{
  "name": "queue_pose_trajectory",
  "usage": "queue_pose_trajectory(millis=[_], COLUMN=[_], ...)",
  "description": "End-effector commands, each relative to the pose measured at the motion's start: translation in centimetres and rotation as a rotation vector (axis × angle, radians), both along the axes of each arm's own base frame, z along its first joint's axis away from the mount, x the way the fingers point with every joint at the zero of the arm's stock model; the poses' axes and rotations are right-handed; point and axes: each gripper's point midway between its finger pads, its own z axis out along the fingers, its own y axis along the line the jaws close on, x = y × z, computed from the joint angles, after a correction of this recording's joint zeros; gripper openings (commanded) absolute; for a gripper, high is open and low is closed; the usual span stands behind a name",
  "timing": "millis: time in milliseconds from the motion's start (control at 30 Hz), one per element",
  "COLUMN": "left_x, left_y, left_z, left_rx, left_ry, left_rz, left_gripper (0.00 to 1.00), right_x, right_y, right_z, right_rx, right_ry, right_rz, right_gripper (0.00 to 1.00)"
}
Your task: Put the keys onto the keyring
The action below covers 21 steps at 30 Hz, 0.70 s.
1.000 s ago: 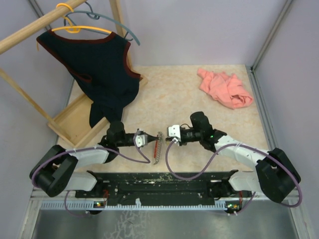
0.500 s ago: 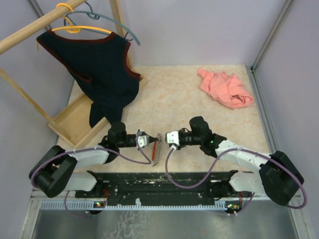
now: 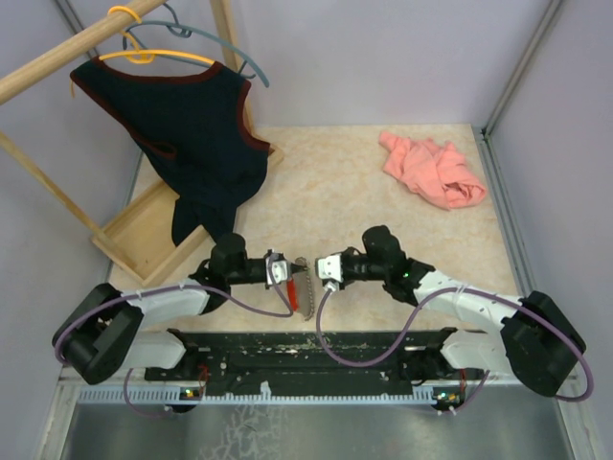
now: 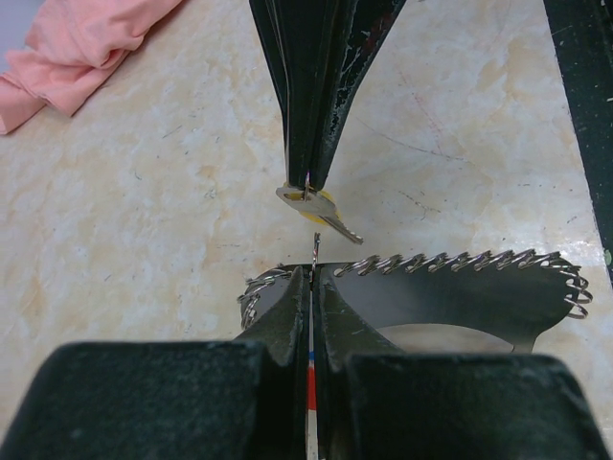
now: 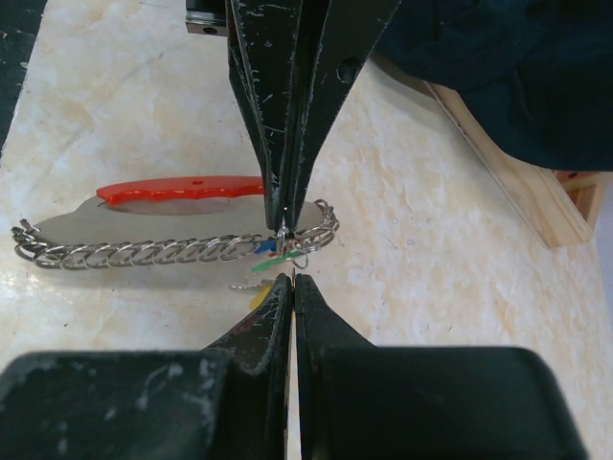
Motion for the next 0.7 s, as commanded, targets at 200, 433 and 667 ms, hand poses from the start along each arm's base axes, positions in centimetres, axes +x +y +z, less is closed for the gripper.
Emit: queue_pose_trajectory(millis=[200, 433, 667], left_x=[0.37, 0.18, 0.12], left_y=[-0.57, -0.68, -0.72], left_z=[1.55, 1.61, 1.62], left_rx=[-0.013, -0.018, -0.019], left_ry=[-0.06, -0.057, -0.058], left_rz=[-0.008, -0.017, -0.021], left_gripper=[0.0, 0.0, 0.0], right_x=[0.01, 0.03, 0.3], right_y=[1.41, 1.7, 1.85], right_z=[1.07, 0.77, 0.96], right_rx=[0.013, 0.0, 0.004], right_ry=[-0.048, -0.051, -0.064], right_rz=[0.033, 0.032, 0.013], right_gripper=[0.0, 0.0, 0.0])
